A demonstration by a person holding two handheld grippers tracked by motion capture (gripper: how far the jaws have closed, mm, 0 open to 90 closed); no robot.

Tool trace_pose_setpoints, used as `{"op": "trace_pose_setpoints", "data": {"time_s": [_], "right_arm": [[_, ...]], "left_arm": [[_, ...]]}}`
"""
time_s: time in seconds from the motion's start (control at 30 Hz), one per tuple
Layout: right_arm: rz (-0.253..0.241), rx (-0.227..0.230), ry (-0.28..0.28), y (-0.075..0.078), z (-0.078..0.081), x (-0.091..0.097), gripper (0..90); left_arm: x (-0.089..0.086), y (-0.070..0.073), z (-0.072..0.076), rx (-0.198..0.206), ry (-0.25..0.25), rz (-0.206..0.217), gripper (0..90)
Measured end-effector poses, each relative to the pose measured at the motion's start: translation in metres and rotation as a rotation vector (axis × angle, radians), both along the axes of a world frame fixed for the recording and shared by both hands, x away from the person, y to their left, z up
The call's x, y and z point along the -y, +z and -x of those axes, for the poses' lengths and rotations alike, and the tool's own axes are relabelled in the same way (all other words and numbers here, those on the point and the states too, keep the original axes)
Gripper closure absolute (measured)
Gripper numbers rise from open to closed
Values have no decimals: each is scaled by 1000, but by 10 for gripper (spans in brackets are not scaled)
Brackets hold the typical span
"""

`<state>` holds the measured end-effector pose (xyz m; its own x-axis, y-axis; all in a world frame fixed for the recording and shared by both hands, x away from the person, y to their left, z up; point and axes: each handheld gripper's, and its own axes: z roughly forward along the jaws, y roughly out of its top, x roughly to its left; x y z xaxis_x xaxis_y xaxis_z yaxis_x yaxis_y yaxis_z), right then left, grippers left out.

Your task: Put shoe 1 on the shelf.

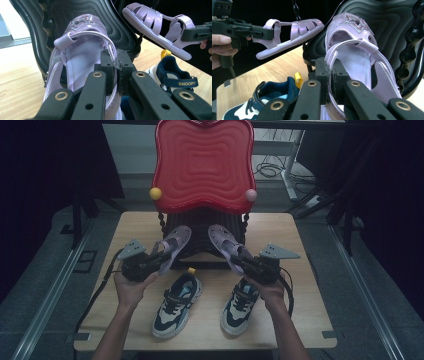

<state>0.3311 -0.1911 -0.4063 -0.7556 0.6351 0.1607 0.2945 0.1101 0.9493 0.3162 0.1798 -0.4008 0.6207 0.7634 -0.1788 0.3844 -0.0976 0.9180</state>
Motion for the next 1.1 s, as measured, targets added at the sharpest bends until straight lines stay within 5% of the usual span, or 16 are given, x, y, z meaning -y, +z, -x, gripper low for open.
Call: {"op": "trace_pose_setpoints", "data": {"time_s": [1.1], "right_arm": [[-18, -13, -70, -2, -25, -18, 861]], "left_arm": [[18, 3, -26, 36, 36, 9, 856]]}}
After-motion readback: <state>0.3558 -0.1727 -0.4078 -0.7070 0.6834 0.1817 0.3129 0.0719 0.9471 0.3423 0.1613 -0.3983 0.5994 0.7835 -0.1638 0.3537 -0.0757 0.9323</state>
